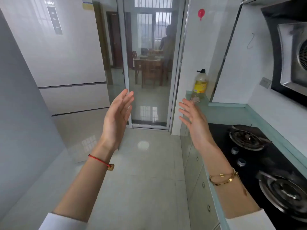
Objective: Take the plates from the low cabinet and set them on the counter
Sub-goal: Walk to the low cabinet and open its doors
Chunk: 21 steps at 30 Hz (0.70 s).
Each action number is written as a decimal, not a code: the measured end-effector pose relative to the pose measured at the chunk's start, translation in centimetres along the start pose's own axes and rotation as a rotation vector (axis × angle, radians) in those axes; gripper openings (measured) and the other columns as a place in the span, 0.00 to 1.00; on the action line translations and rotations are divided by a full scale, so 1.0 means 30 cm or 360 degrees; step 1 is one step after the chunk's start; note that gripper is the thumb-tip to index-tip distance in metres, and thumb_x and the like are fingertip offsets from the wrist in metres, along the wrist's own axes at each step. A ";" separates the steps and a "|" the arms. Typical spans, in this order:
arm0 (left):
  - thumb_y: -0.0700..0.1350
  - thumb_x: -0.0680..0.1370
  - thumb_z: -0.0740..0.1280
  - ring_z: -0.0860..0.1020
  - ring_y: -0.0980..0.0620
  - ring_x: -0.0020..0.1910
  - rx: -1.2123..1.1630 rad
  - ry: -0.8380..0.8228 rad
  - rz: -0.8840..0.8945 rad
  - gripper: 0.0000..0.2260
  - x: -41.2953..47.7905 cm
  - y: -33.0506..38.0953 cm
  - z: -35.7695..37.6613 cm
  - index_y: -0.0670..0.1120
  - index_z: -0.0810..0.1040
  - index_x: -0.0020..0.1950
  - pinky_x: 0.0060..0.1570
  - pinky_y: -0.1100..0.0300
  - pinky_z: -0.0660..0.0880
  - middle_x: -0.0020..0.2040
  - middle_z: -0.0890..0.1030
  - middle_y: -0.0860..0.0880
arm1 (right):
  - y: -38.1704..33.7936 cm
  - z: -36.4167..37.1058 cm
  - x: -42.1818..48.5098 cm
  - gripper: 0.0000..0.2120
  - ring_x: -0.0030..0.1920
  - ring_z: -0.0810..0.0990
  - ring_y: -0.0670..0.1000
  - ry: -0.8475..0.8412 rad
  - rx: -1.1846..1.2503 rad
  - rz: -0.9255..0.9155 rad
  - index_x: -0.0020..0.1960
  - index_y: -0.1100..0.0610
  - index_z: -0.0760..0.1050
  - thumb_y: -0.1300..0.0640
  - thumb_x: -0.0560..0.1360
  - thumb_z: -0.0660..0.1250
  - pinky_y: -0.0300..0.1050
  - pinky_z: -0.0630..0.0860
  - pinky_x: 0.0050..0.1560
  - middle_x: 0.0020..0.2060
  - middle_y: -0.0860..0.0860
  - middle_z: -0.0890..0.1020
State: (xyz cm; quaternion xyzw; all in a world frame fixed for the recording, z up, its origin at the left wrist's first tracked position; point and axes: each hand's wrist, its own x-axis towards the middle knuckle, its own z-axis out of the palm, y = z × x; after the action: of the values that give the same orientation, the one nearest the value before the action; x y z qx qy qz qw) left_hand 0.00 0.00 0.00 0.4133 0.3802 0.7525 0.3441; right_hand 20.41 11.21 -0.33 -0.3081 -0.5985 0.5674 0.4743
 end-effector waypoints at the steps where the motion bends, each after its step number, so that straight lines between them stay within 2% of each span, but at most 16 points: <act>1: 0.52 0.80 0.57 0.72 0.56 0.72 -0.0014 0.0019 0.0003 0.22 0.038 -0.013 -0.015 0.50 0.70 0.73 0.77 0.52 0.60 0.71 0.76 0.51 | 0.011 0.017 0.038 0.22 0.69 0.73 0.48 0.0015 0.0003 0.0007 0.73 0.55 0.68 0.46 0.83 0.52 0.51 0.69 0.72 0.69 0.50 0.75; 12: 0.48 0.84 0.53 0.73 0.54 0.72 -0.0048 -0.0059 -0.0090 0.21 0.536 -0.163 -0.204 0.46 0.67 0.76 0.77 0.52 0.60 0.73 0.75 0.49 | 0.177 0.181 0.529 0.20 0.68 0.75 0.49 0.0110 0.0052 0.0041 0.71 0.54 0.70 0.48 0.84 0.53 0.52 0.70 0.71 0.67 0.50 0.77; 21: 0.47 0.85 0.51 0.72 0.54 0.72 -0.0021 -0.0052 -0.0201 0.20 0.805 -0.339 -0.317 0.46 0.66 0.76 0.76 0.55 0.63 0.74 0.74 0.48 | 0.361 0.220 0.816 0.17 0.67 0.76 0.50 0.0154 0.0040 0.0138 0.67 0.52 0.73 0.48 0.84 0.53 0.54 0.71 0.71 0.64 0.50 0.79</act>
State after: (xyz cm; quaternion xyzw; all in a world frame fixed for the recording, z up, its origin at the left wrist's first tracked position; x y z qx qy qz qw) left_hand -16.52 22.19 -3.52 0.3984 0.3949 0.7249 0.3999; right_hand 3.71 32.66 -4.87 -0.3548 -0.5537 0.5793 0.4816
